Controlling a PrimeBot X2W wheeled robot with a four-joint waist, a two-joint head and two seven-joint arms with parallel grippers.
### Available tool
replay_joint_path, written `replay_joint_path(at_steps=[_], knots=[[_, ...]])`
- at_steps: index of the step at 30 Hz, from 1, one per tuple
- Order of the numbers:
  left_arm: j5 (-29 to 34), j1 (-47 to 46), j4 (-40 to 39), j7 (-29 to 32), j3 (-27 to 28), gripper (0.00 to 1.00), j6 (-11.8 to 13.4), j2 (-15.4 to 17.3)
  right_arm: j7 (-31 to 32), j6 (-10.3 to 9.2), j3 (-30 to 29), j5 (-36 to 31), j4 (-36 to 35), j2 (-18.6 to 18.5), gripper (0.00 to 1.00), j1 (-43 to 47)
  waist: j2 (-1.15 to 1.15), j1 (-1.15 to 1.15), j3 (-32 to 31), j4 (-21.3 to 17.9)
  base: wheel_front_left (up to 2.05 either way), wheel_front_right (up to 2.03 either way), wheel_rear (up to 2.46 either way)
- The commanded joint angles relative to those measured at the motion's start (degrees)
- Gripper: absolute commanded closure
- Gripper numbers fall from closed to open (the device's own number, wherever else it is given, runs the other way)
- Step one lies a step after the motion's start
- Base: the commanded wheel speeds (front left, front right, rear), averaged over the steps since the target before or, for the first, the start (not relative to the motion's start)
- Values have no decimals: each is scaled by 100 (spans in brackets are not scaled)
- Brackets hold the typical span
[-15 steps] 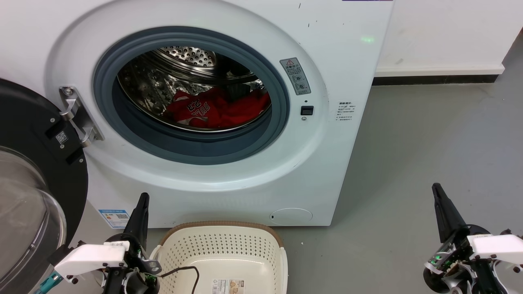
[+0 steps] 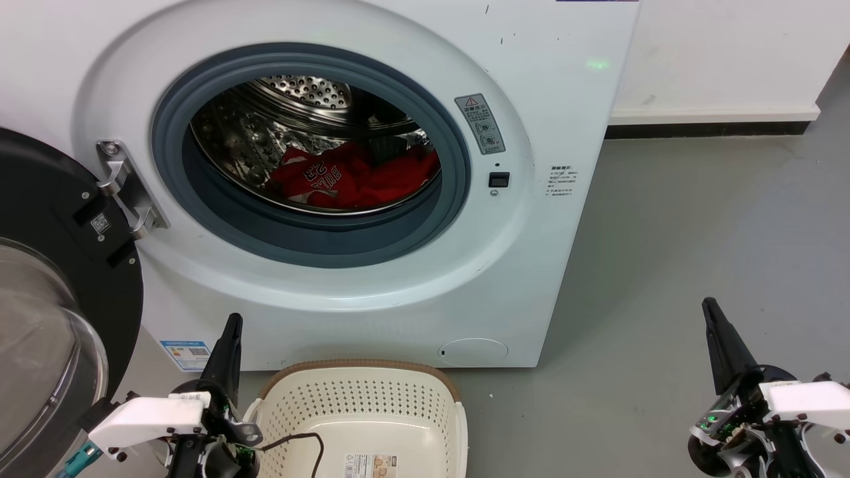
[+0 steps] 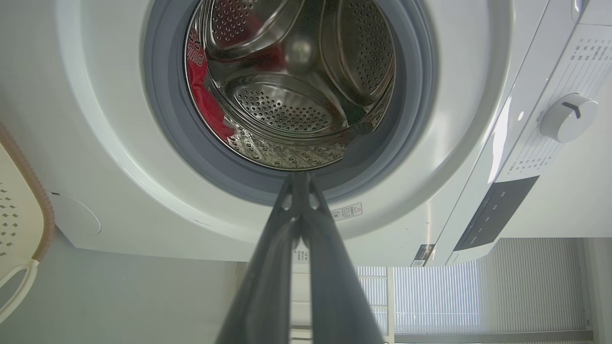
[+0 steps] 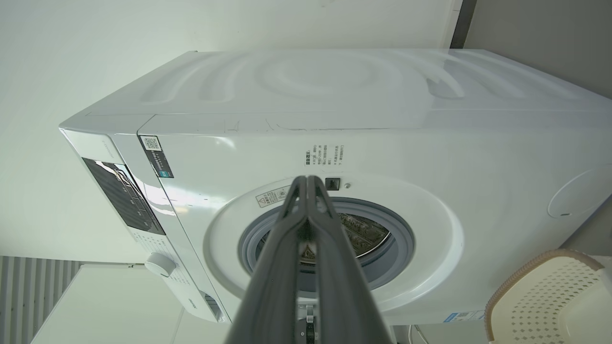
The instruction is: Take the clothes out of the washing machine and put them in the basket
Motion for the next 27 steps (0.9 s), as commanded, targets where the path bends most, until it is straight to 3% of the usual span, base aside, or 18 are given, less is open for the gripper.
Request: replay_joint_path(at_steps=[1, 16, 17, 19, 20, 21, 27], knots=[[1, -31, -6, 12, 15, 100, -23, 7, 1, -2, 2, -25, 9, 19, 100, -71, 0, 0, 0, 0, 0, 0, 0], [1, -31, -6, 12, 15, 100, -23, 7, 1, -2, 2, -25, 9, 19, 100, -70, 0, 0, 0, 0, 0, 0, 0], [1, 0, 0, -1, 0, 0, 0, 0, -1, 0, 0, -1, 0, 0, 0, 0, 0, 0, 0, 0, 0, 0, 0], [2, 42, 70, -8, -15, 0, 7, -7, -7, 0, 10, -2, 69, 1, 0, 40, 0, 0, 0, 0, 0, 0, 0], [2, 96, 121, -10, -25, 100, 8, -12, -8, 0, 11, -2, 119, 2, 100, 81, 0, 0, 1, 0, 0, 0, 0], [8, 136, 146, -21, -37, 0, 8, -15, -18, 0, 23, -8, 143, 2, 0, 121, 0, 0, 2, 0, 0, 0, 0], [101, 201, 25, -200, -85, 0, 6, -13, -198, 0, 144, -121, 65, 3, 0, 161, 0, 0, 6, -5, 0, 0, 0]])
